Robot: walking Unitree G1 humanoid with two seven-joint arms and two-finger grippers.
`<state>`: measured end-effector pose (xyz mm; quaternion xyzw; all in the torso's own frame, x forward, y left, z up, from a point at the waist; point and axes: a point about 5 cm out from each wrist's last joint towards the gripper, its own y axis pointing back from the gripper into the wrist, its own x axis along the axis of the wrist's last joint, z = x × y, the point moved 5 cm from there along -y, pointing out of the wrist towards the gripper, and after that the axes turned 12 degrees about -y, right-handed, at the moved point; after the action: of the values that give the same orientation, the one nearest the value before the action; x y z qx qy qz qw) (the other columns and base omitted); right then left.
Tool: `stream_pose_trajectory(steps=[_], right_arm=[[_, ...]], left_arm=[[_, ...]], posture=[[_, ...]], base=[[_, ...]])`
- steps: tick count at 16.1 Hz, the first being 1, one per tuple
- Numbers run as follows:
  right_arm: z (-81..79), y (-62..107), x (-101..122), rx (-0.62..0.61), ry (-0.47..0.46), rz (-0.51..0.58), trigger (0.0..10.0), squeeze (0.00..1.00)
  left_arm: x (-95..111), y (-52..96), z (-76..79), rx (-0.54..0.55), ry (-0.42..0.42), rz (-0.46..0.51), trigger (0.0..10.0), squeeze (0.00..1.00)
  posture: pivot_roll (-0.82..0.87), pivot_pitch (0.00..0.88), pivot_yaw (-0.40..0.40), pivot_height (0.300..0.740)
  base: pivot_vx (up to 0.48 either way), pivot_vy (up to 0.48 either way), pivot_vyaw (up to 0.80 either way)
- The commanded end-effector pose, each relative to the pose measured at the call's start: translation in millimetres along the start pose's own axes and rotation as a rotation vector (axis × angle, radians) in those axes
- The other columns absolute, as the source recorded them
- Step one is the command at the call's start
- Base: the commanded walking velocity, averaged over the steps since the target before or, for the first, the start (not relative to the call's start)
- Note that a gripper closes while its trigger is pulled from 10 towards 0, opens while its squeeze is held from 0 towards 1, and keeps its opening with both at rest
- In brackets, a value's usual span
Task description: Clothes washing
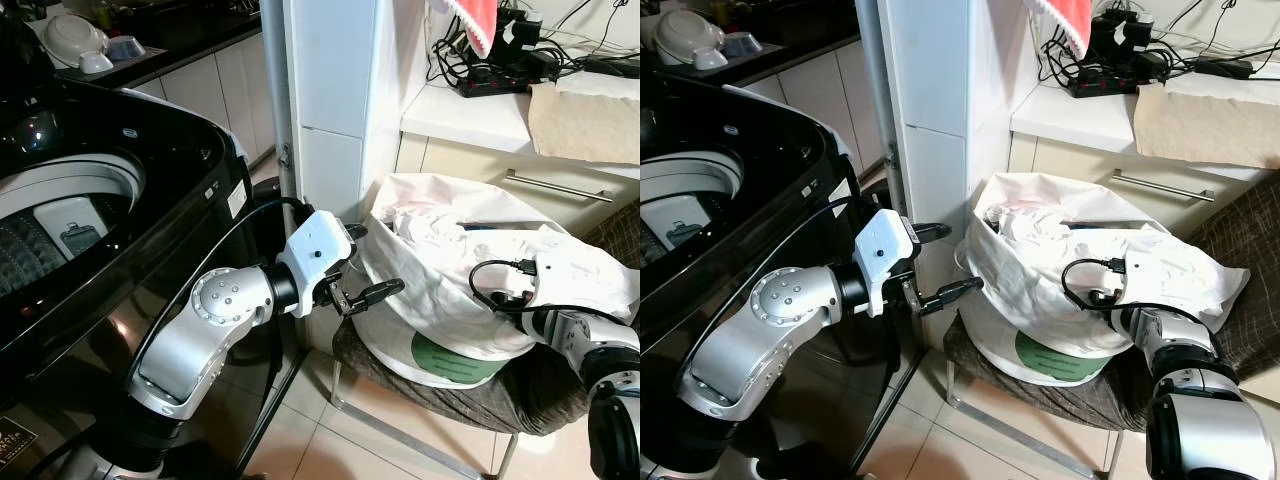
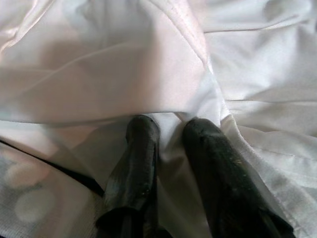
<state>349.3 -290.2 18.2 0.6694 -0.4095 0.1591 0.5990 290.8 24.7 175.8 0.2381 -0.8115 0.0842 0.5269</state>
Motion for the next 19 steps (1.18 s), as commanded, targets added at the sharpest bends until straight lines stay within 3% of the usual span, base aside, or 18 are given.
stream_pose_trajectory(steps=[1, 5, 10, 12, 13, 14, 15, 17, 18, 19], right_arm=[[-1.2, 1.5, 14, -0.005, -0.007, 0.041, 0.0, 0.00], [-2.5, 7.7, 42, 0.008, -0.027, 0.124, 0.0, 0.00], [-25.5, 37.9, 124, 0.090, 0.026, 0.367, 0.0, 0.00], [-51.6, 64.1, 166, 0.205, -0.007, 0.503, 0.0, 0.00], [-76.2, 86.2, 190, 0.311, -0.026, 0.578, 0.0, 0.00], [-98.1, 107.1, 208, 0.410, -0.036, 0.634, 0.0, 0.00], [-105.9, 114.9, 214, 0.447, -0.039, 0.654, 0.0, 0.00], [-162.9, 181.6, 247, 0.732, -0.055, 0.775, 0.0, 0.00], [-183.3, 212.2, 257, 0.852, -0.058, 0.811, 0.0, 0.00], [-189.7, 223.3, 261, 0.895, -0.062, 0.820, 0.0, 0.00]], left_arm=[[3, 2.9, -6.5, 0.027, -0.013, -0.003, 10.0, 0.00], [3, 4.7, -10.3, 0.045, -0.008, -0.004, 10.0, 0.00], [7, 6.8, -30.3, 0.161, -0.019, 0.009, 10.0, 0.00], [11, 8.5, -44.4, 0.244, -0.024, 0.029, 10.0, 0.00], [16, 11.6, -56.5, 0.317, -0.032, 0.049, 10.0, 0.00], [20, 15.3, -67.4, 0.386, -0.040, 0.061, 10.0, 0.00], [21, 17.0, -71.4, 0.411, -0.043, 0.064, 10.0, 0.00], [29, 29.1, -92.5, 0.547, -0.062, 0.066, 10.0, 0.00], [33, 33.1, -97.6, 0.582, -0.063, 0.068, 10.0, 0.00], [34, 34.3, -99.4, 0.595, -0.058, 0.072, 10.0, 0.00]], posture=[[-0.01, 0.000, 0.049, 0.740], [-0.01, 0.000, 0.047, 0.740], [-0.01, 0.000, 0.044, 0.740], [-0.02, 0.000, 0.041, 0.740], [-0.02, 0.000, 0.036, 0.740], [-0.02, 0.000, 0.032, 0.740], [-0.02, 0.000, 0.032, 0.740], [-0.03, 0.020, 0.018, 0.740], [-0.03, 0.045, 0.009, 0.740], [-0.03, 0.045, 0.009, 0.740]], base=[[0.000, 0.000, 0.00], [0.000, 0.000, 0.00], [0.000, 0.000, 0.00], [0.000, 0.000, 0.00], [0.000, 0.000, 0.00], [0.000, 0.000, 0.00], [0.000, 0.000, 0.00], [0.000, 0.000, 0.00], [0.000, 0.000, 0.00], [0.000, 0.000, 0.00]])
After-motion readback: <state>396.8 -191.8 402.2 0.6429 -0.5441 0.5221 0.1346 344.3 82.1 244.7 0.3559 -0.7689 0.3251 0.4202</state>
